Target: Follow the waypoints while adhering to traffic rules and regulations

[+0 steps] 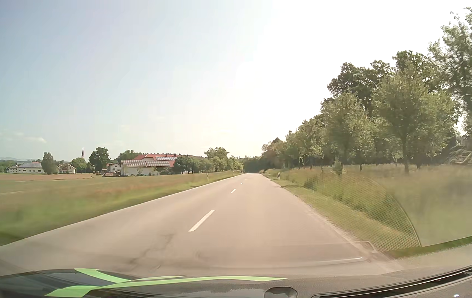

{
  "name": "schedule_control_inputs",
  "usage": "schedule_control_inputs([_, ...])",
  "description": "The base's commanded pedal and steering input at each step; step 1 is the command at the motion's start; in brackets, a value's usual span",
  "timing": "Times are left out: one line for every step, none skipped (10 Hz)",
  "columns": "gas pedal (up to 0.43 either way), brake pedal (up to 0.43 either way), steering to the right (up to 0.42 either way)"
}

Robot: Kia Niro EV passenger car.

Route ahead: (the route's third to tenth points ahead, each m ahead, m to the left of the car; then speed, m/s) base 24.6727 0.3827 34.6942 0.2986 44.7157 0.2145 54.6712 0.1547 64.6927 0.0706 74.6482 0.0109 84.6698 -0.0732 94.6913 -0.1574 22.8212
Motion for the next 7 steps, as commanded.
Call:
schedule_control_inputs([0.11, 0.0, 0.001])
schedule_control_inputs([0.11, 0.0, 0.001])
schedule_control_inputs([0.11, 0.0, 0.0])
schedule_control_inputs([0.11, 0.0, 0.0])
schedule_control_inputs([0.11, 0.0, 0.0])
schedule_control_inputs([0.11, 0.0, 0.0])
schedule_control_inputs([0.11, 0.0, 0.0])
